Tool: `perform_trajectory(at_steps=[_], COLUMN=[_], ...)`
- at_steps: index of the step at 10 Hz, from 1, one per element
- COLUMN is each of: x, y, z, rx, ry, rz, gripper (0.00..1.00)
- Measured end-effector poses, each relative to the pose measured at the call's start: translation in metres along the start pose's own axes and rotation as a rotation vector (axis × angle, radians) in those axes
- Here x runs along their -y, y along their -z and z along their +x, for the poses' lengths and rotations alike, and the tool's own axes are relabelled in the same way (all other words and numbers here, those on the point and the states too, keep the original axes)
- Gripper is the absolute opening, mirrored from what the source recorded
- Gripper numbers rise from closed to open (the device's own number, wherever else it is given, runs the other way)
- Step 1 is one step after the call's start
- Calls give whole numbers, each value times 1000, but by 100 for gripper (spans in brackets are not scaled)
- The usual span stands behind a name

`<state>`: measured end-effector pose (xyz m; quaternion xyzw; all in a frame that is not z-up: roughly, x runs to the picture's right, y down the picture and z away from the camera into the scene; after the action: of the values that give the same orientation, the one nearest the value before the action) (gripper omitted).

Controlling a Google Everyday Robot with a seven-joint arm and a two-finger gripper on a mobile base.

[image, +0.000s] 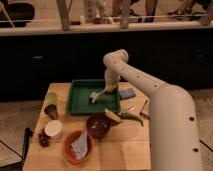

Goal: Wipe tray with brush

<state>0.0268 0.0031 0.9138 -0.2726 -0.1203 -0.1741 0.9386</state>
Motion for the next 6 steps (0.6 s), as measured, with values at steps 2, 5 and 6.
perform_trajectory(at_steps=[2, 5, 6], x=[7, -3, -11], y=[-8, -13, -12], z=[-22, -47, -47], rx=[17, 57, 63], ry=[59, 141, 151], rz=[-9, -29, -34], gripper=[3, 3, 3])
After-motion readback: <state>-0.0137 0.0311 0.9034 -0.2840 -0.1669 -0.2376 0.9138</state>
